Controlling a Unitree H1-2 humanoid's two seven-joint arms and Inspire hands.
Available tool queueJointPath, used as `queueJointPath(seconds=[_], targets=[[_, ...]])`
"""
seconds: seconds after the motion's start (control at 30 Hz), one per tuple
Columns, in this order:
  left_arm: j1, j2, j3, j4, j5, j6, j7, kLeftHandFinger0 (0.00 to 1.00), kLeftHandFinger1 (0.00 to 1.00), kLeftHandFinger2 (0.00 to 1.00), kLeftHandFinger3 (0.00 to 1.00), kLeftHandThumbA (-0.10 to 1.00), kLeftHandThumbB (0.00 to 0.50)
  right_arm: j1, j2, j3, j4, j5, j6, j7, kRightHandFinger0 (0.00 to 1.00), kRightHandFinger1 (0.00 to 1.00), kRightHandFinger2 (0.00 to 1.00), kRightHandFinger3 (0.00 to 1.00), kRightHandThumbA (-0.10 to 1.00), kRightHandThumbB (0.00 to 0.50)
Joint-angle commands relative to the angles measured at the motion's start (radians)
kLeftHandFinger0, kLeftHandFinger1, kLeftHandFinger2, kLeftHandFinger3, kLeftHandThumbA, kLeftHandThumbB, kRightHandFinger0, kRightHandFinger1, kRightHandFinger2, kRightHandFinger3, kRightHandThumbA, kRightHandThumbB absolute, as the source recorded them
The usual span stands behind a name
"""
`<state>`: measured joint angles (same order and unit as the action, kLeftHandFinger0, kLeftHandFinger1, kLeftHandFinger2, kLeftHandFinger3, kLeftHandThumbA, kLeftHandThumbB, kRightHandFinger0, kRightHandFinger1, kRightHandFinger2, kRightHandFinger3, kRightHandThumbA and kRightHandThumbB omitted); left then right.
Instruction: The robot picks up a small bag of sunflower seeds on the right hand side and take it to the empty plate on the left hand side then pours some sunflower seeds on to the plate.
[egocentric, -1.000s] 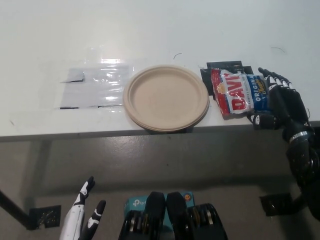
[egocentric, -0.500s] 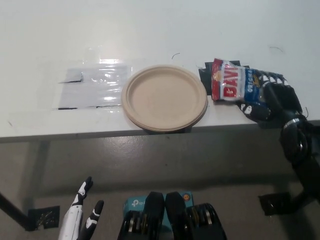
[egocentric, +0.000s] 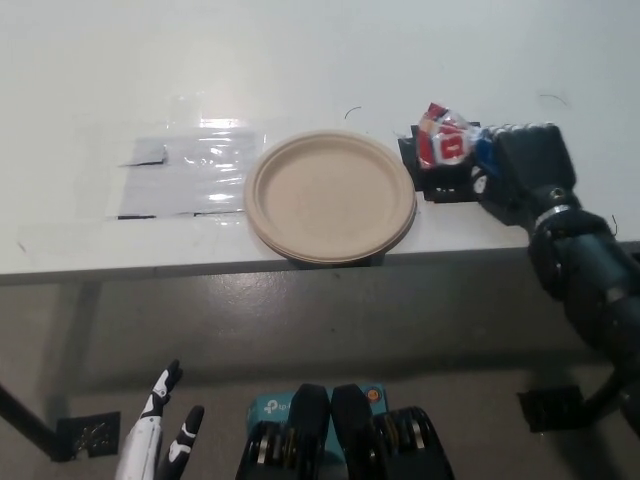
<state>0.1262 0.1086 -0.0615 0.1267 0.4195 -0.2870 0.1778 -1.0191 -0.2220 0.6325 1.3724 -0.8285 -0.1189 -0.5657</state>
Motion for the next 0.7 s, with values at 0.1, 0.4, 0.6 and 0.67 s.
queueJointPath(seconds=[0.1, 0.4, 0.6, 0.67], targets=[[0.002, 0.014, 0.007, -0.027, -0.005, -0.039, 0.014, 1.00, 1.00, 1.00, 1.00, 1.00, 0.002, 0.070, 0.060, -0.044, 0.024, 0.075, -0.192, -0.140, 0.00, 0.16, 0.72, 0.72, -0.10, 0.142], [-0.004, 0.013, 0.005, -0.016, 0.003, -0.037, 0.016, 1.00, 1.00, 1.00, 1.00, 1.00, 0.007, 0.119, 0.099, -0.169, 0.008, 0.165, -0.284, -0.239, 0.00, 0.30, 0.82, 0.77, -0.10, 0.094], [-0.006, 0.015, 0.003, -0.017, 0.008, -0.041, 0.016, 1.00, 1.00, 1.00, 1.00, 1.00, 0.000, 0.134, 0.121, -0.191, 0.006, 0.183, -0.333, -0.269, 0.00, 0.18, 0.66, 0.60, -0.10, 0.039], [-0.010, 0.015, 0.005, -0.014, 0.000, -0.042, 0.013, 1.00, 1.00, 1.00, 1.00, 1.00, 0.008, 0.129, 0.126, -0.188, 0.002, 0.183, -0.341, -0.272, 0.00, 0.17, 0.67, 0.62, -0.10, 0.024]])
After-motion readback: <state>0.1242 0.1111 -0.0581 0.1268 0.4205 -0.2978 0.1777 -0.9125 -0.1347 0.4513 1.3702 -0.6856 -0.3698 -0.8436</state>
